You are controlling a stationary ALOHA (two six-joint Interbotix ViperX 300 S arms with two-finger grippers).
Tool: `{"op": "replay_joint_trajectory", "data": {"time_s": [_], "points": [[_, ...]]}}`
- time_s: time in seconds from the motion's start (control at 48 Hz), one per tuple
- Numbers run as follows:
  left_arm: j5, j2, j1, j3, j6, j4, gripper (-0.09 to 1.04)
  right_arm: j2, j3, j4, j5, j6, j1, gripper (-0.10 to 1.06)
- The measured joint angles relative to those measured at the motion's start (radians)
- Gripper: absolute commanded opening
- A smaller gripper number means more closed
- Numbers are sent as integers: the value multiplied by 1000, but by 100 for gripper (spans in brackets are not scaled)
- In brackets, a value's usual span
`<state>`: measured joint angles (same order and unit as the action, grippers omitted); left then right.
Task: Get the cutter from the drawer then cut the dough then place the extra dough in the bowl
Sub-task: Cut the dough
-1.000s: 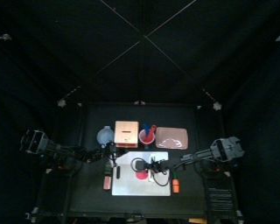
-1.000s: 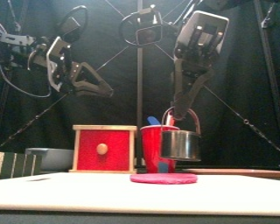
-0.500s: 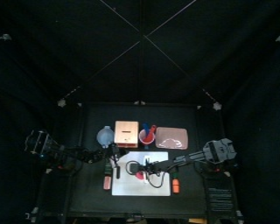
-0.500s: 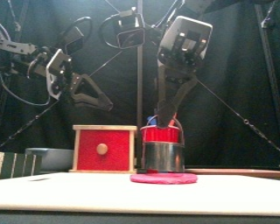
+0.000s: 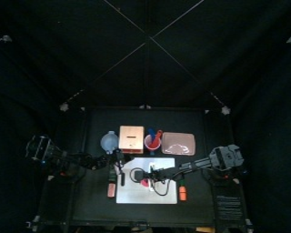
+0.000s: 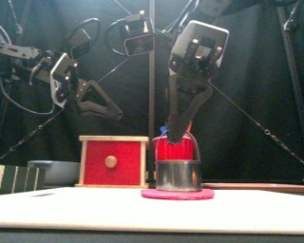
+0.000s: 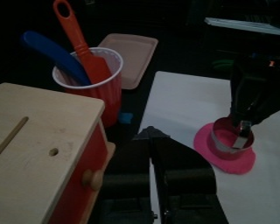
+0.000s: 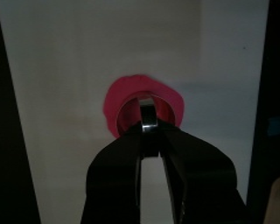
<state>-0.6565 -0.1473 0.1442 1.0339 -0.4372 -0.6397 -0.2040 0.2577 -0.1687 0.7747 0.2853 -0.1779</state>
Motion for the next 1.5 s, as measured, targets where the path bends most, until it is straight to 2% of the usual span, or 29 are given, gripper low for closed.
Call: {"op": "replay_joint_trajectory", "data": {"time_s": [0.167, 0.333, 0.458, 0.688, 0.938, 1.125, 1.25, 1.333, 1.417, 1.5], "points": [[2, 0, 0, 0, 0, 0, 29, -3, -6, -2, -9, 5, 0, 58], [5, -2, 0, 0, 0, 0, 30, -3, -6, -3, -26, 2, -2, 74], [6, 0, 0, 0, 2, 0, 30, 8, -5, -32, -49, 5, -5, 83], [-21, 0, 32, -6, 8, 0, 30, 97, 48, -95, -103, 12, -11, 84], [-212, 8, 140, -9, 11, 63, 30, 252, 241, -109, -328, 12, -49, 84], [-236, 51, 163, -8, 11, 112, 30, 410, 420, -109, -543, 17, -54, 84], [-236, 74, 163, -17, 11, 112, 30, 468, 557, -112, -733, 9, -31, 84], [-236, 86, 164, -28, 11, 107, 30, 468, 623, -112, -819, 12, 11, 84], [-236, 94, 164, -40, 11, 95, 30, 453, 646, -109, -841, 15, 41, 84], [-236, 101, 166, -49, 11, 91, 30, 440, 646, -104, -839, 15, 48, 84]]}}
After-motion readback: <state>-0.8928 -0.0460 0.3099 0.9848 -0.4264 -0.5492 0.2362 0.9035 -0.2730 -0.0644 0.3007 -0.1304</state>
